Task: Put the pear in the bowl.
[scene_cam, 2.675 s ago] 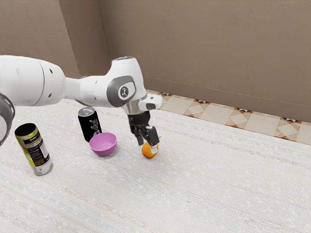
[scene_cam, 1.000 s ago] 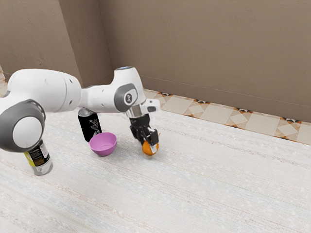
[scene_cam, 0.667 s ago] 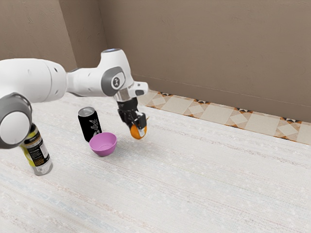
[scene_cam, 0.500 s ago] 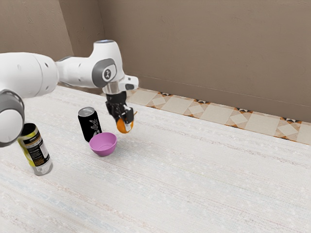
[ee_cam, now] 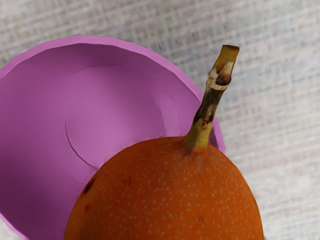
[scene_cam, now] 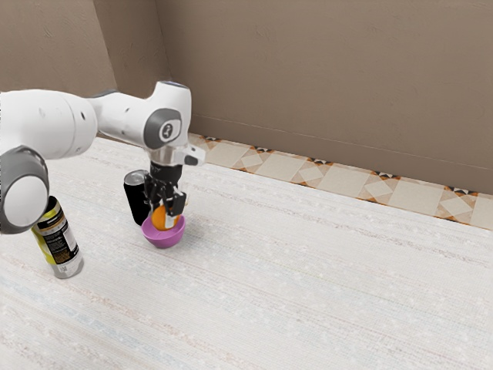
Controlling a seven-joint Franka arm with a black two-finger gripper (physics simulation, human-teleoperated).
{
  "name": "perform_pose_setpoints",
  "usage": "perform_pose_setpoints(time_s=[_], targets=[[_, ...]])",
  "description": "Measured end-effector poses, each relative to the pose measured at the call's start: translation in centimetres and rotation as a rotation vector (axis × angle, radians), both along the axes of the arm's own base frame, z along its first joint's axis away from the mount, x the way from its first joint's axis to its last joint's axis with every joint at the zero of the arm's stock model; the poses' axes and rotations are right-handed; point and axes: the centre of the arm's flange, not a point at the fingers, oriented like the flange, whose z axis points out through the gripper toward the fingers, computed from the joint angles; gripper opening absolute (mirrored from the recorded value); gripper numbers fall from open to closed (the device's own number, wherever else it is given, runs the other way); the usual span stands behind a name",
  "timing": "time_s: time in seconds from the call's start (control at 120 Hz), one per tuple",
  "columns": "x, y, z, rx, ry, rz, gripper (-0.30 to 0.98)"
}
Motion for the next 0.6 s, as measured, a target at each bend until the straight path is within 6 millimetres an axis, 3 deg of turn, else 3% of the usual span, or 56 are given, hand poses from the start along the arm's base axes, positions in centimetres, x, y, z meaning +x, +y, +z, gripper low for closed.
perform_pose_setpoints(time_s=[0.1, 0.35, 0.5, 0.6], targets=[[-0.1, 0.7, -0.9, 0.009, 0.023, 0.006, 0.33], [0.5, 0.6, -1.7, 0.006, 0.038, 0.000, 0.56], [0.4, -1.3, 1.9, -0.009, -0.010, -0.028, 0.62], [-0.1, -4.2, 5.3, -0.036, -0.050, -0.073, 0.65]])
